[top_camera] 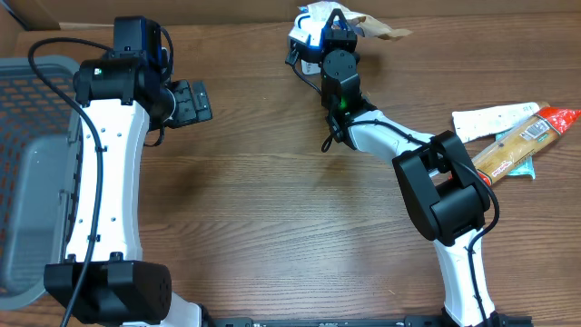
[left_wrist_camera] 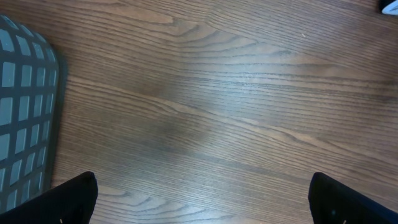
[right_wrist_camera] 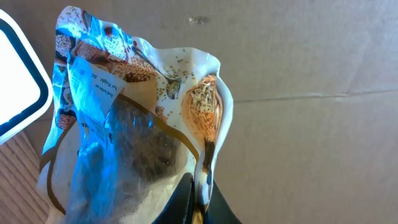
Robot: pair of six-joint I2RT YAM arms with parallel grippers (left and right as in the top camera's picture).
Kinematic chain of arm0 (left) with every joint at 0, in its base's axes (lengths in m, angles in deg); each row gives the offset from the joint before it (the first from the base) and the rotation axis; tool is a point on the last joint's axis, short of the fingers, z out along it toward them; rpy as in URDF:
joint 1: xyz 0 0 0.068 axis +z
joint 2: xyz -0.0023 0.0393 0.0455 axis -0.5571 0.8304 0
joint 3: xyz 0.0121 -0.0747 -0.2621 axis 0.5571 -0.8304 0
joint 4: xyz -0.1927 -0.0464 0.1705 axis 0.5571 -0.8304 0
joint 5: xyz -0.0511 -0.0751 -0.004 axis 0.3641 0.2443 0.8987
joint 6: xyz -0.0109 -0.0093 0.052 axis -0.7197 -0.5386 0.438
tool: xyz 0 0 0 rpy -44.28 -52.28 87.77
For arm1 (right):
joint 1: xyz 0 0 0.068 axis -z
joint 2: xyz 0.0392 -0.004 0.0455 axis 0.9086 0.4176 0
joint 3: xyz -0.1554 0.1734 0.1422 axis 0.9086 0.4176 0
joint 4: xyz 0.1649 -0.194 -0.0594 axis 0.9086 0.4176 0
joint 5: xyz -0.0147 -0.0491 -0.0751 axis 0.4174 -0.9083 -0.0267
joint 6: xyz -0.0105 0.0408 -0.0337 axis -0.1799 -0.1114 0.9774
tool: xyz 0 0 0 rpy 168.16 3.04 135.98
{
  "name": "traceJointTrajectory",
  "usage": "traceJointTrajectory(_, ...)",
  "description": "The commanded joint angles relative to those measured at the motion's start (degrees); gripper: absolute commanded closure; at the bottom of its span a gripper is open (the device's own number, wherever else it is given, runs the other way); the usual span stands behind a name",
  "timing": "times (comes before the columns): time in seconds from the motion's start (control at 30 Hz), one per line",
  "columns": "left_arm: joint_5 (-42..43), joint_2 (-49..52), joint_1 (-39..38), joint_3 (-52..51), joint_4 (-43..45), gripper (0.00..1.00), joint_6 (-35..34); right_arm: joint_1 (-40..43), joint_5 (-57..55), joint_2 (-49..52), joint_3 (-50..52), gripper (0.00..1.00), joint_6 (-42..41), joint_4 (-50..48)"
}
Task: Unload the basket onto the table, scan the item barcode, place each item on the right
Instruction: 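Hold the grain bag up in front of the white scanner, then carry the grain bag to the right edge and release it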
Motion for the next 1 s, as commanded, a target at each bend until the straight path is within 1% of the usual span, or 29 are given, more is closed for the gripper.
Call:
traceJointTrajectory(0.0,0.4,0.4,-0.2,0.1,0.1,0.00,-0.8,-0.9,-1.4,-1.0,-1.4,0.96,0.0,-0.2)
traceJointTrajectory(0.1,0.4,0.4,-0.2,0.1,0.1,0.00,-0.8,-1.2,-2.2,-3.3,-1.4,0.96,-0.3,0.8)
traceJointTrajectory(0.17,0.4,0.4,-0.2,0.1,0.1,0.01,-0.8,-1.4,-3.1,-5.6,-1.4,0.96,-1.6,3.3)
traceJointTrajectory(0.37,0.4,0.4,-0.2,0.1,0.1,0.00,-0.8,-2.9,-7.7,-16.7,-1.4,0.96,-13.4,16.4)
traceJointTrajectory(0.5,0.4,0.4,-0.2,0.1,0.1,0.00,-0.8,-5.0,-9.5,-25.8,-1.4,0.96,-23.4,28.7)
traceJointTrajectory(0.57,0.4,0.4,-0.2,0.1,0.1,0.01,-0.7,-6.7,-9.1,-30.8,-1.4,0.96,-32.3,38.1)
traceJointTrajectory(0.63,0.4,0.4,-0.2,0.1,0.1,0.00,-0.8,-8.3,-7.5,-35.5,-1.4,0.96,-43.8,48.7)
traceJointTrajectory(0.7,0.4,0.4,-0.2,0.1,0.1,0.00,-0.7,-9.6,-3.7,-40.2,-1.4,0.96,-57.3,59.6)
traceJointTrajectory(0.73,0.4,0.4,-0.2,0.1,0.1,0.00,-0.8,-9.7,0.0,-42.9,-1.4,0.96,-65.5,65.4)
traceJointTrajectory(0.8,0.4,0.4,-0.2,0.1,0.1,0.01,-0.8,-9.3,8.6,-47.6,-1.4,0.96,-78.5,73.9)
traceJointTrajectory(0.87,0.4,0.4,-0.2,0.1,0.1,0.00,-0.8,-7.5,18.1,-51.9,-1.4,0.96,-87.5,80.2)
traceJointTrajectory(0.97,0.4,0.4,-0.2,0.1,0.1,0.00,-0.8,-2.9,28.8,-57.5,-1.4,0.96,-97.4,86.4)
